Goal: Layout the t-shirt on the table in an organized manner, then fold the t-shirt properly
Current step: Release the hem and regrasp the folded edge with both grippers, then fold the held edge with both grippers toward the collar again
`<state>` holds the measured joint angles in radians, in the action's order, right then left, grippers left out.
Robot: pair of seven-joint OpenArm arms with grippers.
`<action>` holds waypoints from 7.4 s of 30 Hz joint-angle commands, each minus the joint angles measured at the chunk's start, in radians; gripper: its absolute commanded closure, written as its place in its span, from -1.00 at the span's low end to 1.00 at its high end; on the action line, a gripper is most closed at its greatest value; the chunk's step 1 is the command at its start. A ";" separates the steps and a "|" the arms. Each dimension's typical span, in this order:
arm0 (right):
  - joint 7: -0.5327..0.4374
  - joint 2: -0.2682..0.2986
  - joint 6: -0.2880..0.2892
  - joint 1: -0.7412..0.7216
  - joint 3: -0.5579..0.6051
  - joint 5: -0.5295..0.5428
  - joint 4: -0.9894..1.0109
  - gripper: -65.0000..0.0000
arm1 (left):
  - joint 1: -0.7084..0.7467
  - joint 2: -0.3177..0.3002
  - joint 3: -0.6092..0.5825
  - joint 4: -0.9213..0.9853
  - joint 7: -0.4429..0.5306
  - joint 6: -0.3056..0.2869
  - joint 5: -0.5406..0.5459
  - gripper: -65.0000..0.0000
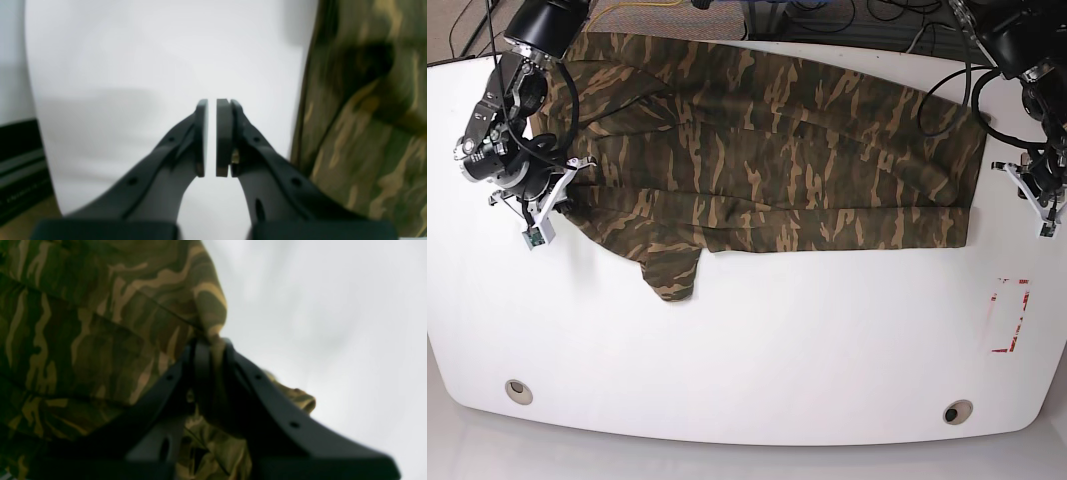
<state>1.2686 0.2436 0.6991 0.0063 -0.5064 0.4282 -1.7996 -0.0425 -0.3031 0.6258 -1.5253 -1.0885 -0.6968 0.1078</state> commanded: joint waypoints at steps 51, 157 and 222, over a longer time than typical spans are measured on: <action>-0.017 -0.010 -0.001 -0.013 -0.007 0.014 -0.018 0.85 | -0.376 0.081 -0.129 0.427 0.074 -0.001 0.014 -0.10; -0.016 -0.011 -0.001 -0.013 -0.076 0.014 -0.068 0.87 | -0.155 0.075 -0.159 -0.068 -0.014 -0.001 0.014 0.99; 0.085 -0.011 -0.001 0.317 -0.240 0.251 -0.185 1.00 | 0.189 -0.025 -0.060 -0.251 -0.112 -0.001 0.014 0.97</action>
<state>1.3659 0.2134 0.6994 0.3225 -0.7361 0.6952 -1.9690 0.1452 -0.3058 0.5602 -1.7607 -1.2041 -0.7044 0.1463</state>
